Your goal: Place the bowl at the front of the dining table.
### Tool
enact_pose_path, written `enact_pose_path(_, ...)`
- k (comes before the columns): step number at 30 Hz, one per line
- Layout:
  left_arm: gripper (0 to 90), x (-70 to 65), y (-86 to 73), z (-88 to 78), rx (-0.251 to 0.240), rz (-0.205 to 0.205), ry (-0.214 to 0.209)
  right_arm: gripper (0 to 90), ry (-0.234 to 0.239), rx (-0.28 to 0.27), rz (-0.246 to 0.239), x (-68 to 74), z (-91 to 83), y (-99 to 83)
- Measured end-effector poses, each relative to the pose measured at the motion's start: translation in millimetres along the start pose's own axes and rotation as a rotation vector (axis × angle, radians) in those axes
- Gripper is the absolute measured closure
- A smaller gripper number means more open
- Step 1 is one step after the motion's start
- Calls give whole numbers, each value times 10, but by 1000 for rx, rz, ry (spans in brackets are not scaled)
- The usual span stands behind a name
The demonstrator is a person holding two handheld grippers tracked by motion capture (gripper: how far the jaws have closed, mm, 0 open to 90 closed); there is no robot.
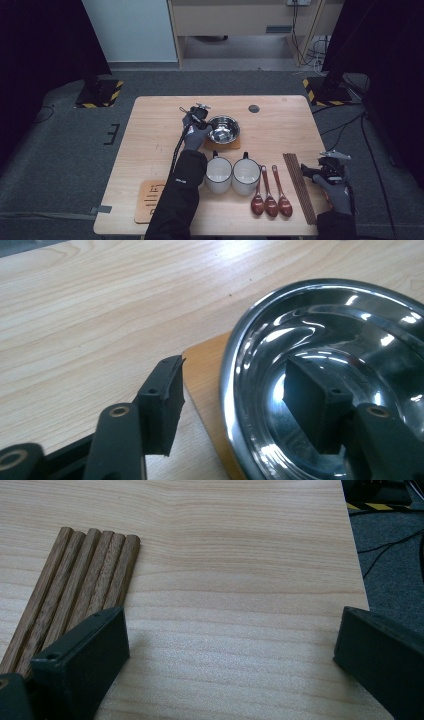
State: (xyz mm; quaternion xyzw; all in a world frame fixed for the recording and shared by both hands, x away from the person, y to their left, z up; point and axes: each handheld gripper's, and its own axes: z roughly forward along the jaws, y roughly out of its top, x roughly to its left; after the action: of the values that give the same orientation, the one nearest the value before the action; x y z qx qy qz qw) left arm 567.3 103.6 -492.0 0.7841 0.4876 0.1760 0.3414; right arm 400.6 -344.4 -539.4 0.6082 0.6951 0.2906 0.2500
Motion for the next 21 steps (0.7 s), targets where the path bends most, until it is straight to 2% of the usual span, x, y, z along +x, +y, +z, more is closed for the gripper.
enact_pose_path(3, 374, 26, -4, -36, -20, -6, -1, 10, 0, 1, 0, 0, -1, 0)
enact_pose_path(6, 346, 57, 15, -125, -68, -9, -17, 10, 0, 1, 0, 0, -1, 0)
enact_pose_path(9, 328, 60, 34, -182, -82, -8, -15, 10, 0, 1, 0, 0, -1, 0)
enact_pose_path(15, 318, 99, 79, -376, -125, -6, -18, 2, -3, 3, 1, -2, 0, 0)
enact_pose_path(18, 315, 143, 102, -546, -172, -3, -18, 2, -6, 4, 1, -1, 1, 1)
enact_pose_path(21, 307, 163, 103, -646, -182, 0, -17, 2, -9, 3, 4, 2, 1, 1)
